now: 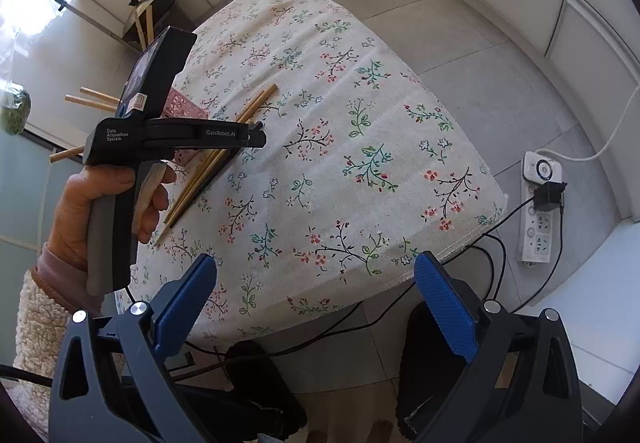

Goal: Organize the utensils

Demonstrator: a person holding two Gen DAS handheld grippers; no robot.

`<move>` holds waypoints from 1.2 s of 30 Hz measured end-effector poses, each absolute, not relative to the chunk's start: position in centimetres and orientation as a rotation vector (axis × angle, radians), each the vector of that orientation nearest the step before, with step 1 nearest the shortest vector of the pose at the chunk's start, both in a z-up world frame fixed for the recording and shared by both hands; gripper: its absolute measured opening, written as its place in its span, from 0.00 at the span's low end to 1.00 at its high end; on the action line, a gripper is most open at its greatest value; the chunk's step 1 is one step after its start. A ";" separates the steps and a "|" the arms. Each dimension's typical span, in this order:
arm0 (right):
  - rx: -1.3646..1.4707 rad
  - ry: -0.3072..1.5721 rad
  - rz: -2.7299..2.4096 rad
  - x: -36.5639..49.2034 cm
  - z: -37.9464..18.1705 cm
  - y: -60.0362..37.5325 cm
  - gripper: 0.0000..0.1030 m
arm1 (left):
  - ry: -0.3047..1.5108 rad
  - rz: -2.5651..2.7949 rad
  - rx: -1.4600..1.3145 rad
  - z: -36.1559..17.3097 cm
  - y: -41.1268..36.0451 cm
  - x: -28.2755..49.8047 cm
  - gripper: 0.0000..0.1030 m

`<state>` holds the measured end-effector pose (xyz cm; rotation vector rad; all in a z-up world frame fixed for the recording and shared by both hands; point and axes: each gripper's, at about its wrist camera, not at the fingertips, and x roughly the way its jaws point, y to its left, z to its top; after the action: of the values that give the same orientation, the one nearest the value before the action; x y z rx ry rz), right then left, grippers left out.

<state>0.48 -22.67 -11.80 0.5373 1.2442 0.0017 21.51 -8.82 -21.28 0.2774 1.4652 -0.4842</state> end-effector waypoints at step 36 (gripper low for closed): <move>0.755 1.376 -0.140 17.4 -18.8 -16.2 0.46 | 0.922 -0.400 0.131 -3.7 4.5 4.2 0.06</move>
<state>17.40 -16.19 -18.76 0.7545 1.3759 -0.1402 4.23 4.53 -3.68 0.1311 0.9217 -0.3996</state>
